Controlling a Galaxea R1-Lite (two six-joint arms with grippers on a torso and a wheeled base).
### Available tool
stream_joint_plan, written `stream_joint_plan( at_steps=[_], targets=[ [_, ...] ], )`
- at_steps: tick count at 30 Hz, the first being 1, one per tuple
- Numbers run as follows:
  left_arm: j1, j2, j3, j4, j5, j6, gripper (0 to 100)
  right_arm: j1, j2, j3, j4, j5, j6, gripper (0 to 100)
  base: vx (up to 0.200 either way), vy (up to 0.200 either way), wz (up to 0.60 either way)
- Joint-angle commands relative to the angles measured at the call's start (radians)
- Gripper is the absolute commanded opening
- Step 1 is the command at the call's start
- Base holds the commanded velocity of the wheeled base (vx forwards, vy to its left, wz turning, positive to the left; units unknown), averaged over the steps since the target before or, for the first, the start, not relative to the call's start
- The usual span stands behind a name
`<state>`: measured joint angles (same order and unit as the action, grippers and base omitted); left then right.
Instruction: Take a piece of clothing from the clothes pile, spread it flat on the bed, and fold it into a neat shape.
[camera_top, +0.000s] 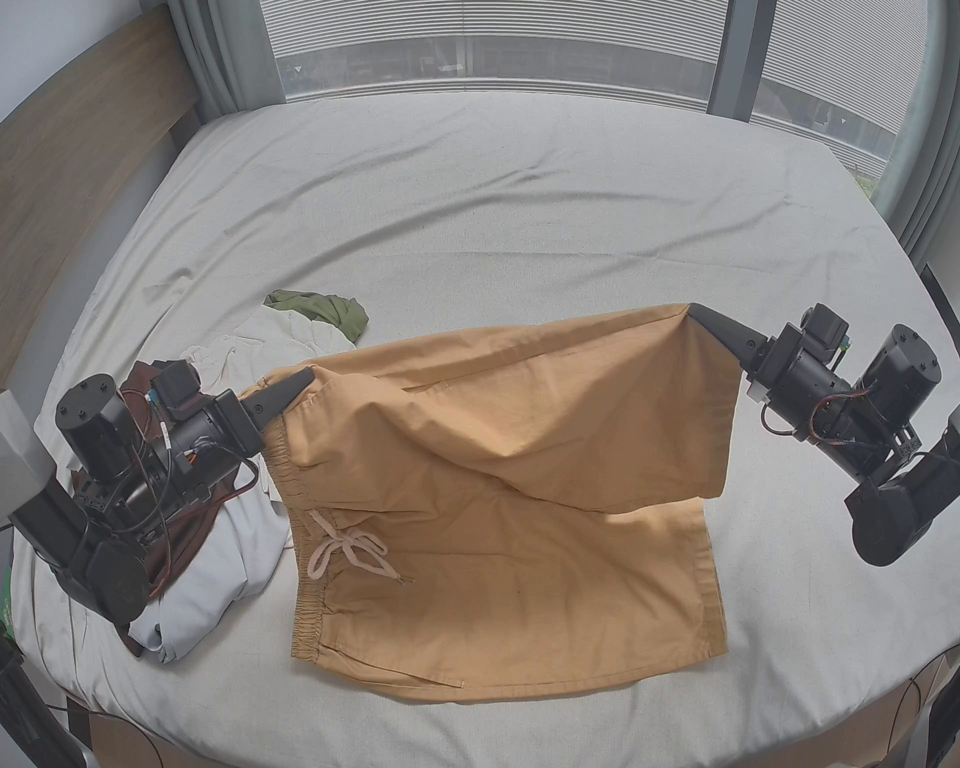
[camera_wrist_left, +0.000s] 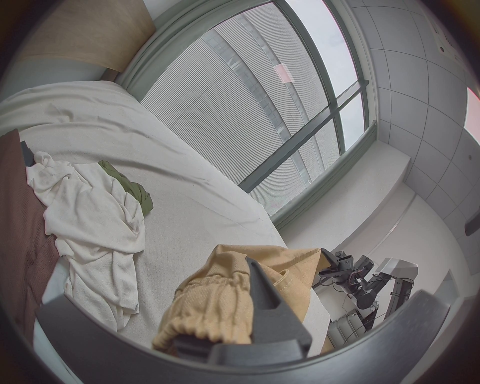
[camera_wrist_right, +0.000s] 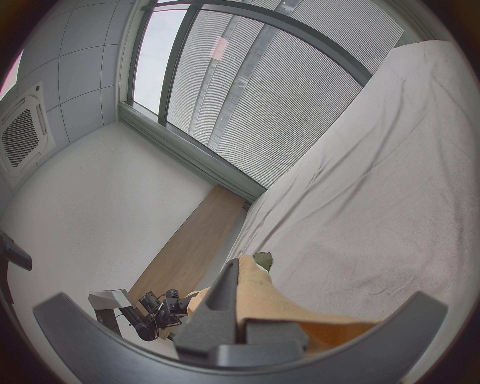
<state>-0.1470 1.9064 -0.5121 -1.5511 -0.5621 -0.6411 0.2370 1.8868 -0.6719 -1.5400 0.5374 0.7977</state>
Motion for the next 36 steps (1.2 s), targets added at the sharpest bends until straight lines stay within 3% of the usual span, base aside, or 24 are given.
stream_joint_plan(
  at_steps=[1,11,28,36],
  targets=[
    [0.003,0.0,0.011,0.0,-0.013,0.006,0,-0.016,0.003,-0.009,0.0,0.001,0.0,0,0.0,0.0,0.0],
    [0.026,0.0,0.017,-0.001,-0.056,0.037,0,-0.036,0.012,-0.028,0.0,0.001,0.0,0,0.0,0.0,0.0],
    [0.044,-0.015,0.001,-0.001,-0.056,0.04,0,-0.042,0.018,-0.046,0.0,-0.001,-0.005,0,0.0,0.0,0.0],
    [0.032,-0.015,0.017,0.0,-0.045,0.095,0,-0.044,0.023,-0.06,0.0,-0.011,-0.006,0,0.0,0.0,0.0]
  ],
)
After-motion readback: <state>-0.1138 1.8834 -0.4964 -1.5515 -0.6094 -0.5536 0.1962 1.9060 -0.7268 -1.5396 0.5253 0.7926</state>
